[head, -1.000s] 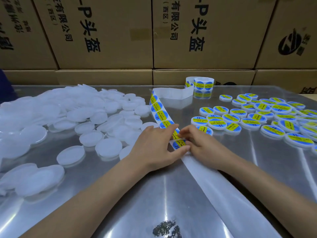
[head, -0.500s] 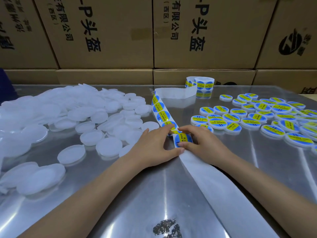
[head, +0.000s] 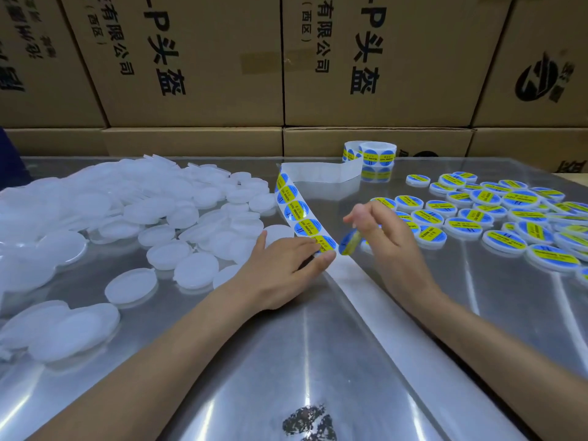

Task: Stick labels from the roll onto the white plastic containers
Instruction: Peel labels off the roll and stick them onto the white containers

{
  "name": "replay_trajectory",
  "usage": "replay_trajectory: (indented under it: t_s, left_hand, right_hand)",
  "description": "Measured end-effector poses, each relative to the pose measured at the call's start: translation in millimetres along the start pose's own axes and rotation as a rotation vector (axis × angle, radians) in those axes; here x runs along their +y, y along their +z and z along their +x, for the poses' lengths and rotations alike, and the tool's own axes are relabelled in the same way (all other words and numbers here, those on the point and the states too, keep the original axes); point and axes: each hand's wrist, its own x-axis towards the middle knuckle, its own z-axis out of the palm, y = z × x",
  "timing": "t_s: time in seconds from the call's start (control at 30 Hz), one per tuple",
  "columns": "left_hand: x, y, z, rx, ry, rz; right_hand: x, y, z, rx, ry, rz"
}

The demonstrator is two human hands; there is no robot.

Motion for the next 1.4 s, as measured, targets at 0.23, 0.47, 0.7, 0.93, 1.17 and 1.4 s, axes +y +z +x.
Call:
replay_trajectory:
  t_s: [0.23,0.47,0.7,0.93,1.17,1.4]
  left_hand:
    - [-5.1,0.4,2.2,-0.033,-0.020,0.086]
    - [-15.4,2.2,5.0,0.153,-0.208,0.303]
    - [-16.1,-1.9,3.1,0.191,-0.226,0.238]
    - [-10.9,-7.8,-1.0,0.373,-0.056,-0.034]
    - [6.3,-9.8,-3.7,0.484,0.177,-0.116]
    - [17.4,-8.2,-5.8,0.482,0.235,-0.168]
  right_hand:
    - [3.1,3.3,-2.9,-0.161,0.535,0.562]
    - [9.2,4.1,-3.2,-0.124,0.608,0.611]
    - [10.6,2.2,0.3,-0.052,0.653,0.625]
    - [13.2,-1.3,-0.2,-0.033,0.675,0.659]
    - [13.4,-7.2,-0.2,-0.031,0.692,0.689]
    - [13.7,-5.0,-2.3,-0.076,0.647,0.646]
